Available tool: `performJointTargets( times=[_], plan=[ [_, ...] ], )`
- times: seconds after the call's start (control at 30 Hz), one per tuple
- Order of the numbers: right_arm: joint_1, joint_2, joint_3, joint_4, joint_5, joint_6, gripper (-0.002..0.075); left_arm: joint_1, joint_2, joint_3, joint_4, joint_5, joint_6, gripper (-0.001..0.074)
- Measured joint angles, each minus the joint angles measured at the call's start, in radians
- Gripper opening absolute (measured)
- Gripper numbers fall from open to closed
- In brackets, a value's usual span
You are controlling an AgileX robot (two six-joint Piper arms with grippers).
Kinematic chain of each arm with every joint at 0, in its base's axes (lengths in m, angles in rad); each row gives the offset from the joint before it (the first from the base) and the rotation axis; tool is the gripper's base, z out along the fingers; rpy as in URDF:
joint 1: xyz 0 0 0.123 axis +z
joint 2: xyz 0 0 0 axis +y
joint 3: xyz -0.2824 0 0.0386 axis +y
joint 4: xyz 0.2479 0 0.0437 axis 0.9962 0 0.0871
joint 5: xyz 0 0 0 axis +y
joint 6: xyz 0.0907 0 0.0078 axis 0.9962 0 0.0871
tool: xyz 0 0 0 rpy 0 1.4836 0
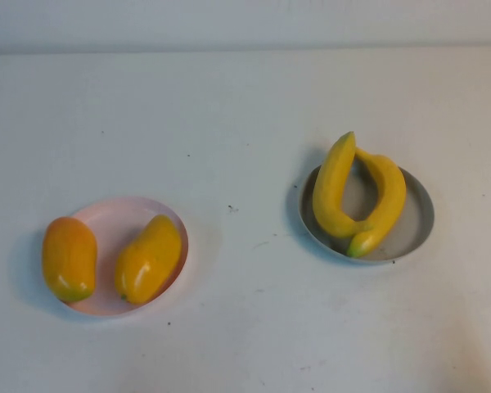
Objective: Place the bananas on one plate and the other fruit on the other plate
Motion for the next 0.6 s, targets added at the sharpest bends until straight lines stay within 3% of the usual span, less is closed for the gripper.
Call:
performJointTargets(
  times=[0.33, 0.6],
  plan=[
    [0.0, 0.0, 0.0, -0.04, 0.025, -0.049, -0.0015, 0.0, 0.0, 0.0, 0.0, 0.0, 0.0, -0.0001],
    [0.0, 0.0, 0.0, -0.042, 0.182, -0.12, -0.0015, 0.0, 0.0, 0.0, 0.0, 0.0, 0.0, -0.0002]
  ],
)
